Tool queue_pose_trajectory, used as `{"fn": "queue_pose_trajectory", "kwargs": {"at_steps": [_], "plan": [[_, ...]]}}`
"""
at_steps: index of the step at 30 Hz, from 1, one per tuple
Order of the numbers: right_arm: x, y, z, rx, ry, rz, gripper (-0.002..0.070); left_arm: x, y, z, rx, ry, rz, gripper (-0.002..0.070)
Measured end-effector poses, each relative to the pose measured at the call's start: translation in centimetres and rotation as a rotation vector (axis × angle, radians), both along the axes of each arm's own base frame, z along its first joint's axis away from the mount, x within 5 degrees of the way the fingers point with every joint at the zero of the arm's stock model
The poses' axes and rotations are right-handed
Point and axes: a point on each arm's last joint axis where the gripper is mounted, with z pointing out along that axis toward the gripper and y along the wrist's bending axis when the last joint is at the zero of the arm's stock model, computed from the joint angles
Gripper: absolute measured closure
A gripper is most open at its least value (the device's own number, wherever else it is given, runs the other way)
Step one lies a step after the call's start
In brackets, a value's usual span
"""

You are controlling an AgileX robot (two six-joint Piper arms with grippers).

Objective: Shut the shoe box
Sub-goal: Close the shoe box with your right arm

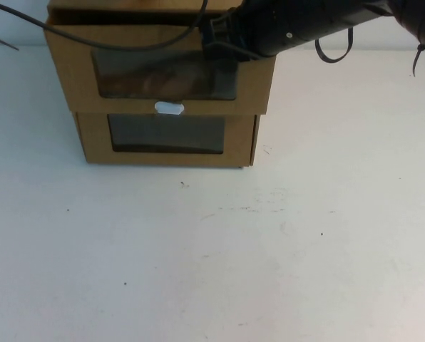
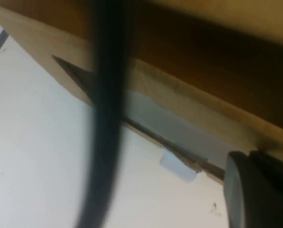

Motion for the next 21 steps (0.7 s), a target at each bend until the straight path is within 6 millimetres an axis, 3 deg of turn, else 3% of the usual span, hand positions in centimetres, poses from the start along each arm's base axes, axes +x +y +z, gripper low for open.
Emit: {"fn": "queue_pose_trajectory", "kwargs": {"at_steps": [9, 21], "plan": [[3.0, 0.8, -0.6, 0.027, -0.036, -0.02, 0.0687, 0.0, 0.0, 0.0, -0.002, 0.0, -0.001, 0.068], [4.4, 0.4, -1.3, 0.067, -0.013, -0.055, 0.0688, -0.1, -0.2, 0.1, -0.029, 0.009, -0.017, 0.068]]}}
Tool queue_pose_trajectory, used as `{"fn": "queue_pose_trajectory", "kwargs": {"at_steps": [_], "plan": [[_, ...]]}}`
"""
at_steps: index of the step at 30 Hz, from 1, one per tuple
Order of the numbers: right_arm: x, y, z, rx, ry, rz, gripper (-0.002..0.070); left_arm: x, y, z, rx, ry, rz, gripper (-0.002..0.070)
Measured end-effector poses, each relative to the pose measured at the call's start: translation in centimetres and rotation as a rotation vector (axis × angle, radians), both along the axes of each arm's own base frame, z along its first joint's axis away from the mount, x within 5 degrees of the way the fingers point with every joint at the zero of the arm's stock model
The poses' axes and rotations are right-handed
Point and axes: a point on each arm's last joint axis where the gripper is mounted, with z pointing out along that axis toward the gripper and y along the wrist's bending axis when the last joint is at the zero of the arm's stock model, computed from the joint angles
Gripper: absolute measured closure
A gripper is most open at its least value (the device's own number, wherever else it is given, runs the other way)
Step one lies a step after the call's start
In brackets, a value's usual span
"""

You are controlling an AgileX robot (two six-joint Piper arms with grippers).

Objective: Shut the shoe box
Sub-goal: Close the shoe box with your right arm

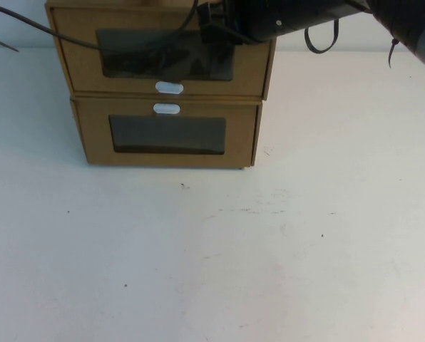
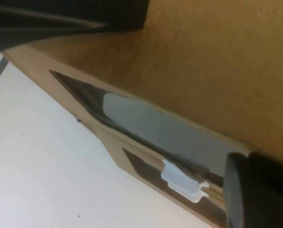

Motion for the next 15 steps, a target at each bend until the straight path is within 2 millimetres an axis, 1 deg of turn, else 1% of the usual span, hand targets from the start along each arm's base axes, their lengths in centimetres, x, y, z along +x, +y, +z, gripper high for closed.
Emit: {"fn": "queue_pose_trajectory", "kwargs": {"at_steps": [6, 9, 12, 15], "plan": [[0.0, 0.0, 0.1, 0.005, 0.001, 0.001, 0.0689, 0.0, 0.0, 0.0, -0.002, 0.004, -0.004, 0.068], [-0.1, -0.2, 0.2, 0.009, 0.002, 0.023, 0.0689, -0.5, 0.1, 0.6, 0.012, -0.005, -0.008, 0.068], [-0.4, -0.4, 0.7, 0.009, -0.002, 0.042, 0.0689, -1.4, 0.5, 1.9, 0.02, -0.032, -0.01, 0.068], [-1.3, -0.9, 1.9, -0.002, -0.005, 0.064, 0.0689, -2.8, 1.4, 4.1, 0.021, -0.088, 0.005, 0.068]]}}
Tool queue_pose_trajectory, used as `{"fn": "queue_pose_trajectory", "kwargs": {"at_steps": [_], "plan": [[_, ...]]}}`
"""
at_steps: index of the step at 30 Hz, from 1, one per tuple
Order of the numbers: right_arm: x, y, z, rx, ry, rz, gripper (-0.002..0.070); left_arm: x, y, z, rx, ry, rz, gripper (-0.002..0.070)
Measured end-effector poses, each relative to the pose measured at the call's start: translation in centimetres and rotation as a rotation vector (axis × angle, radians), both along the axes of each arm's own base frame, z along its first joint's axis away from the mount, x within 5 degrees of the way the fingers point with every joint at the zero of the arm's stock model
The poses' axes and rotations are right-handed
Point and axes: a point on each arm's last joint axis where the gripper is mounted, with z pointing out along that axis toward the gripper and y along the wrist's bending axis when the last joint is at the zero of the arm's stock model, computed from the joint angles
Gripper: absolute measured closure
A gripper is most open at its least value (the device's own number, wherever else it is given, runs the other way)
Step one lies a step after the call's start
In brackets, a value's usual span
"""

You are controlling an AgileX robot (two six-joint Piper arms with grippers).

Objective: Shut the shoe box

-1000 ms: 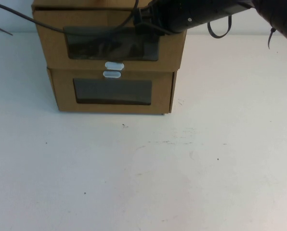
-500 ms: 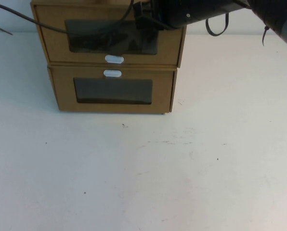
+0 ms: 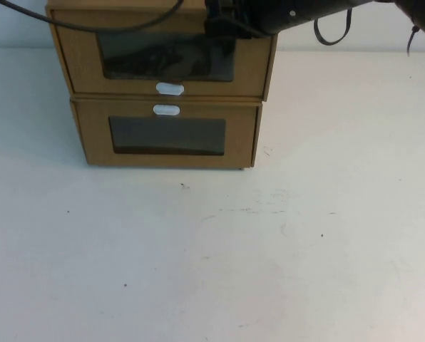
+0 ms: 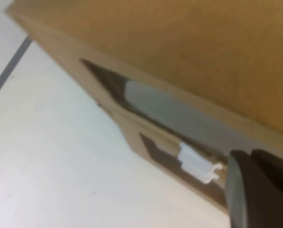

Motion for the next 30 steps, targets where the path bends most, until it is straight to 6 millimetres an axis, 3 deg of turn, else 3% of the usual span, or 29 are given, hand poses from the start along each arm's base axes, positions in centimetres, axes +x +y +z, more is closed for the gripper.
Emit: {"fn": "queue_pose_trajectory", "kwargs": {"at_steps": [4, 12, 18, 24, 30], "plan": [[-2.0, -0.7, 2.2, -0.012, 0.001, 0.041, 0.0689, -2.2, 1.5, 3.1, 0.006, -0.078, 0.033, 0.068], [-6.3, -2.2, 5.5, -0.067, 0.047, 0.125, 0.0687, -6.4, 3.4, 7.4, 0.085, -0.183, 0.15, 0.068], [-10.0, -4.4, 7.2, -0.135, 0.066, 0.059, 0.0687, -10.8, 4.2, 11.1, 0.066, -0.276, 0.174, 0.068], [-16.0, -7.5, 7.3, -0.181, 0.047, -0.002, 0.0687, -15.8, 4.8, 13.2, 0.057, -0.315, 0.177, 0.068], [-24.4, -11.7, 6.7, -0.102, -0.047, -0.065, 0.0687, -20.4, 5.6, 11.5, 0.072, -0.305, 0.183, 0.068]]}}
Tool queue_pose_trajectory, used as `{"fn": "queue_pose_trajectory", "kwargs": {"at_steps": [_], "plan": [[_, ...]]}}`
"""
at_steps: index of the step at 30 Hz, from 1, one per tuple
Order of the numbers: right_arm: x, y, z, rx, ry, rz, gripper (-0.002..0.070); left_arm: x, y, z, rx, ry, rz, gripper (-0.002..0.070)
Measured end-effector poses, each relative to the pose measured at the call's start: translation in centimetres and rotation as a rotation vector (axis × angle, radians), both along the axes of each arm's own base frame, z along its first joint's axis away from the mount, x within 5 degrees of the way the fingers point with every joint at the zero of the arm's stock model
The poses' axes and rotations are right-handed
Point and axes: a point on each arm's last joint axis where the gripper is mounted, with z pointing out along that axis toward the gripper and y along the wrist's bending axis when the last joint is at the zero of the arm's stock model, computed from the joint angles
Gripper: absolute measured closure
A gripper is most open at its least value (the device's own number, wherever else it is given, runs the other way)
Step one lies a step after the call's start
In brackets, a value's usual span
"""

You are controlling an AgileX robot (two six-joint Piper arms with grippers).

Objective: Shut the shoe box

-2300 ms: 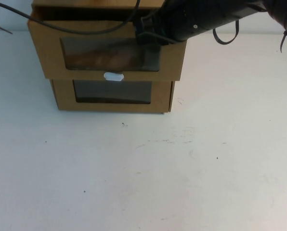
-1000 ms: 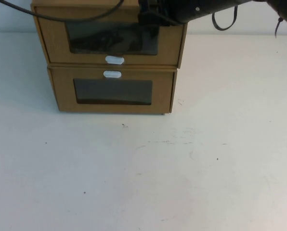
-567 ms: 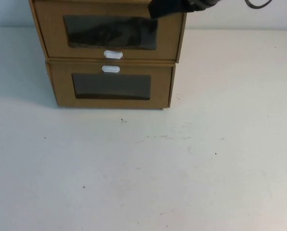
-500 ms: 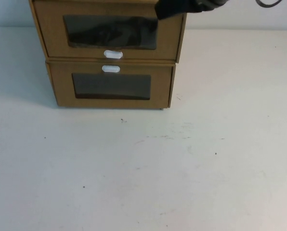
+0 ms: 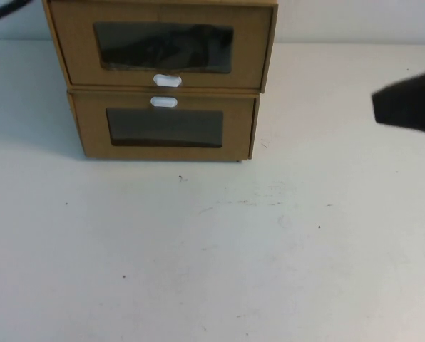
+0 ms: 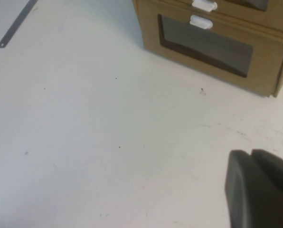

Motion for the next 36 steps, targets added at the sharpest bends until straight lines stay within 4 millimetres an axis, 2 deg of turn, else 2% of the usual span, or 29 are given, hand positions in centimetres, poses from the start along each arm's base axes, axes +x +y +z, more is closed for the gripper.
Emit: {"fn": "queue_pose_trajectory", "kwargs": {"at_steps": [6, 10, 15, 17, 20, 25, 32, 36], "plan": [[-6.7, -3.5, -4.3, 0.074, -0.064, -0.06, 0.0687, -6.2, 0.8, -4.2, -0.061, -0.078, 0.013, 0.068], [-10.0, -5.3, -7.5, 0.148, -0.143, -0.104, 0.0687, -10.7, 1.4, -8.6, -0.124, -0.13, 0.032, 0.068], [-11.7, -6.4, -11.2, 0.212, -0.199, -0.146, 0.0687, -13.9, 2.2, -15.8, -0.148, -0.195, 0.079, 0.068], [-11.8, -6.6, -12.4, 0.231, -0.216, -0.162, 0.0687, -15.3, 2.7, -18.6, -0.134, -0.255, 0.106, 0.068], [-11.3, -6.7, -14.2, 0.261, -0.259, -0.198, 0.0687, -17.4, 3.5, -21.6, -0.113, -0.373, 0.147, 0.068], [-9.9, -6.8, -17.0, 0.312, -0.356, -0.274, 0.0687, -18.3, 4.0, -26.3, -0.109, -0.427, 0.196, 0.068], [-8.9, -7.1, -21.2, 0.337, -0.424, -0.354, 0.0687, -16.8, 4.3, -32.9, -0.136, -0.281, 0.259, 0.068], [-8.8, -7.3, -23.1, 0.327, -0.427, -0.377, 0.0687, -16.1, 4.8, -35.8, -0.191, -0.238, 0.346, 0.068]]}}
